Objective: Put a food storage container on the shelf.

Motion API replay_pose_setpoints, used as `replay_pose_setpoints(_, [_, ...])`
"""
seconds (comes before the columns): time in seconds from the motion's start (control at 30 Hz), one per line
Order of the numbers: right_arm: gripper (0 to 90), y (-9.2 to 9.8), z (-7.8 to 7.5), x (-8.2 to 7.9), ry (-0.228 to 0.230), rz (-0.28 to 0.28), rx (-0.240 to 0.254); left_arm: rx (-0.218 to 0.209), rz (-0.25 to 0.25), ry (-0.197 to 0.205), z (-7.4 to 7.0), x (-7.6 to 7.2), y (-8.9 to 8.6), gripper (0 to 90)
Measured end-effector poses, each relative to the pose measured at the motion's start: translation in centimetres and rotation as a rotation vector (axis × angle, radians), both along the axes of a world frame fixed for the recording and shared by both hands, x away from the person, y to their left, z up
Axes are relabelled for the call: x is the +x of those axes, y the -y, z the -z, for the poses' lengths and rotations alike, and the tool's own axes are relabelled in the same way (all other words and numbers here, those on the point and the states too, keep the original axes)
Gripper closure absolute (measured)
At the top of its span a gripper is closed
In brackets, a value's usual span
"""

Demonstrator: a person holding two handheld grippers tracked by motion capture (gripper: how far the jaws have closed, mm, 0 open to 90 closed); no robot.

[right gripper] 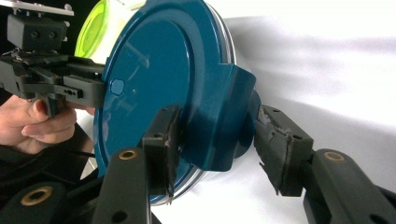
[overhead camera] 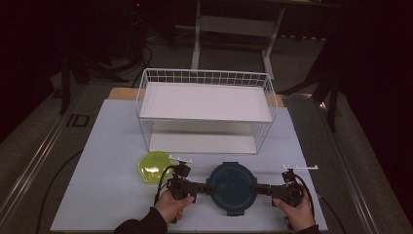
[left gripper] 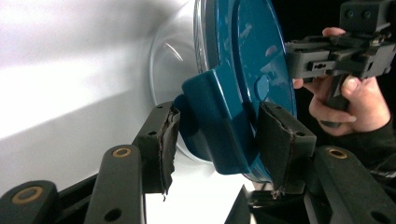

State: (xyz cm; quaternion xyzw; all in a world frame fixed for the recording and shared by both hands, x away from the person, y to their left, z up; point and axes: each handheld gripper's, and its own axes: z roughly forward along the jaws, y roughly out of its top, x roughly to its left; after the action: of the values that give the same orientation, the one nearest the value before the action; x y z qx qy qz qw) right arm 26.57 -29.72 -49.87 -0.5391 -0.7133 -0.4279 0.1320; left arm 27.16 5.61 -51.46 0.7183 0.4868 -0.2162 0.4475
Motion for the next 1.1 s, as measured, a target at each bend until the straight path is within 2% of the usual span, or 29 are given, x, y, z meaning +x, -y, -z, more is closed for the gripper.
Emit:
replay_pose_setpoints(0.23, [50.9, 0.4, 0.0, -0.6, -0.015, -0.01, 0.011, 0.026, 0.031, 0.073, -0.6, -0.5, 0.3, 48.7])
replay_pose_setpoints(0.5, [51.8, 0.5, 0.0, -0.7, -0.022, -0.03, 0.011, 0.028, 0.038, 0.09, -0.7, -0.6, 0.4, 49.0])
replay_pose_setpoints(0.63, [59.2, 0.5, -0.3, -0.8, -0.008, -0.026, 0.002, 0.02, 0.039, 0.09, -0.7, -0.7, 0.5, 49.1])
replay_pose_setpoints(0.7, [58.9, 0.4, -0.5, -0.8, -0.001, -0.031, -0.014, 0.025, 0.043, 0.1, -0.8, -0.7, 0.5, 49.1])
replay_pose_setpoints(0.87, [44.3, 0.8, 0.5, -0.2, -0.053, -0.015, 0.045, 0.02, 0.055, 0.101, -0.6, -0.7, 0.3, 49.3])
replay_pose_setpoints(0.93, [44.7, 1.1, 1.0, 0.1, -0.084, -0.03, 0.089, 0.02, 0.064, 0.107, -0.6, -0.7, 0.2, 49.4])
replay_pose_setpoints(1.0, [52.7, 1.2, 1.2, 0.2, -0.101, -0.046, 0.128, 0.019, 0.069, 0.107, -0.6, -0.7, 0.2, 49.4])
replay_pose_setpoints(1.1, [53.1, 1.1, 0.9, 0.2, -0.1, -0.05, 0.121, 0.013, 0.062, 0.102, -0.5, -0.7, 0.1, 49.5])
